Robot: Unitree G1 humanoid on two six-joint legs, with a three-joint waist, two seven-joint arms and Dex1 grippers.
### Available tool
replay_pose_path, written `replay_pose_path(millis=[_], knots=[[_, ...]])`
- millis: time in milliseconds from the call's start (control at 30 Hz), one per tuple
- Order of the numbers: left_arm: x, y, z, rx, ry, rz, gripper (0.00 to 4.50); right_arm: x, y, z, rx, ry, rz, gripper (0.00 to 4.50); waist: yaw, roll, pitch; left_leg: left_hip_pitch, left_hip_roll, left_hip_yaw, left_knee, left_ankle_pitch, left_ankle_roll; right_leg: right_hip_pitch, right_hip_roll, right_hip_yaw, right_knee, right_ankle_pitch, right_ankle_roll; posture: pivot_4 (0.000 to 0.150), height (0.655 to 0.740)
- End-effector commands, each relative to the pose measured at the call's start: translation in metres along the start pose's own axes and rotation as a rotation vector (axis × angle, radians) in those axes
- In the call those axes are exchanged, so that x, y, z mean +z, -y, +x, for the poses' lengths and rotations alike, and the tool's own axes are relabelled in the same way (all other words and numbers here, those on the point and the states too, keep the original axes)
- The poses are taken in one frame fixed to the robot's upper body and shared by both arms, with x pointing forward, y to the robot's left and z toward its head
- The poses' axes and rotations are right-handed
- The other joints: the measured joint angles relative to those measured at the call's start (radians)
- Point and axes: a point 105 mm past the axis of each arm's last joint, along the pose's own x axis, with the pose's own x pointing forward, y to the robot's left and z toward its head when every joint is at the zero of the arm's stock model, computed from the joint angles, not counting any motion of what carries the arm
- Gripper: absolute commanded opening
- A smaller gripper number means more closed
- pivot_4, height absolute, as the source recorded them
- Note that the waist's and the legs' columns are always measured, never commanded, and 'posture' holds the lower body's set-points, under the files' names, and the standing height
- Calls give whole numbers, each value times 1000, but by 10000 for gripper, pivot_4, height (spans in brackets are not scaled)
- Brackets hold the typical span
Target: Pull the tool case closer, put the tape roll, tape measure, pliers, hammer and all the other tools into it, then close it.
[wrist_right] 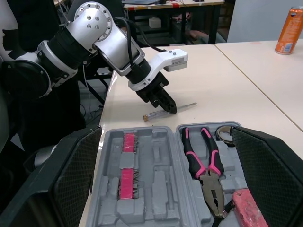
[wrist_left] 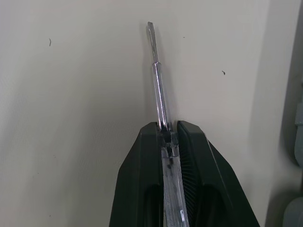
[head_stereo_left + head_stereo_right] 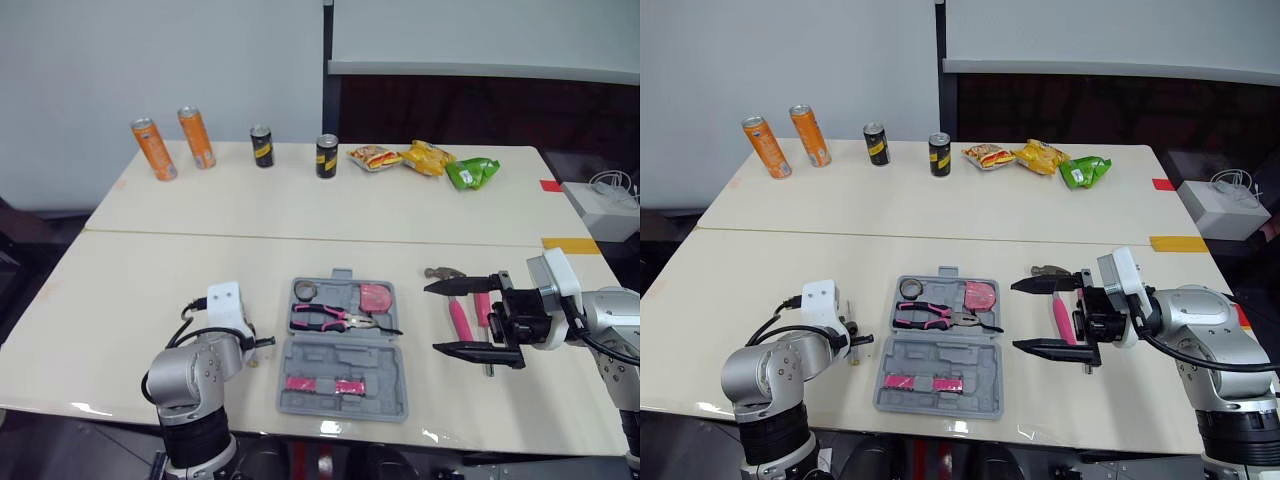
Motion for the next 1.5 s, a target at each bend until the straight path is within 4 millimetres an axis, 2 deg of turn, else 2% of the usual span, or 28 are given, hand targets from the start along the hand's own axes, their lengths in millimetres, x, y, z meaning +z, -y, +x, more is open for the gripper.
replay_pose_path(millis=[33, 200, 400, 500, 533, 667, 800, 867, 1033, 1133, 1300, 1433, 1500], knots=[[0, 1, -4, -19, 16, -21, 227, 8, -3, 0, 11, 9, -46, 45000, 0, 0, 0, 0, 0, 0, 0, 0, 0, 0, 0, 0, 0, 0, 0, 1500, 7400], [5, -3, -14, -114, 45, 82, 227, 7, -4, 1, -2, 22, -46, 45000, 0, 0, 0, 0, 0, 0, 0, 0, 0, 0, 0, 0, 0, 0, 0, 1500, 7400], [22, -11, -41, -333, 142, 305, 227, 3, -6, 3, -34, 39, -40, 45000, 1, 1, 0, 1, 1, 0, 0, 0, 0, 0, 0, 0, 1, -1, -1, 1500, 7400], [33, -6, -61, -548, 216, 425, 227, 0, -8, 5, -50, 46, -38, 45000, 1, 1, 0, 2, 1, 0, -1, 0, 0, -1, 0, 0, 2, -1, -1, 1500, 7400], [36, -9, -63, -547, 225, 469, 227, 0, -7, 5, -58, 48, -36, 45000, 1, 2, 0, 2, 0, 0, -1, 0, 0, -1, 0, 0, 2, -1, -1, 1500, 7400], [51, -22, -78, -654, 220, 653, 227, -3, -8, 6, -92, 56, -31, 45000, 0, 2, 0, 2, 0, 1, -1, 0, 0, -1, 0, 0, 2, -1, -1, 1500, 7400], [60, -16, -102, -866, 153, 912, 227, -8, -13, 4, -142, 48, -10, 45000, 3, 2, 0, 3, 0, 1, -3, 0, 0, -1, 0, 0, 1, -1, -1, 1500, 7400], [61, -13, -106, -918, 109, 992, 227, -10, -15, 3, -168, 41, -21, 45000, 2, 3, 0, 3, -1, 2, -3, 0, 0, -1, -1, 1, 1, -1, -1, 1500, 7400], [64, 13, -110, -1029, 14, 1131, 227, -22, -21, -4, -248, -58, -62, 45000, 0, 3, 0, 5, -5, 4, -4, 0, -1, -1, -7, 2, 5, -1, -1, 1500, 7400], [59, 29, -103, -1012, -88, 1222, 227, -27, -24, -9, -282, -120, -46, 45000, -1, 3, 0, 6, -6, 5, -5, 0, -1, -1, -8, 2, 6, -1, -1, 1500, 7400], [58, 63, -88, -1001, -156, 1279, 227, -29, -29, -21, -314, -178, 17, 45000, -8, 3, 0, 7, -6, 7, -7, 1, -2, 1, -8, 4, 8, -1, 0, 1500, 7400], [43, 93, -69, -982, -239, 1325, 227, -28, -33, -25, -342, -209, 30, 45000, -6, 3, 0, 7, -6, 7, -7, 1, -3, 2, -8, 4, 7, -2, 0, 1500, 7400], [34, 104, -67, -1003, -277, 1337, 227, -28, -35, -26, -344, -216, 48, 45000, -4, 3, 0, 7, -6, 6, -7, 1, -3, 2, -8, 4, 7, -2, 1, 1500, 7400]])
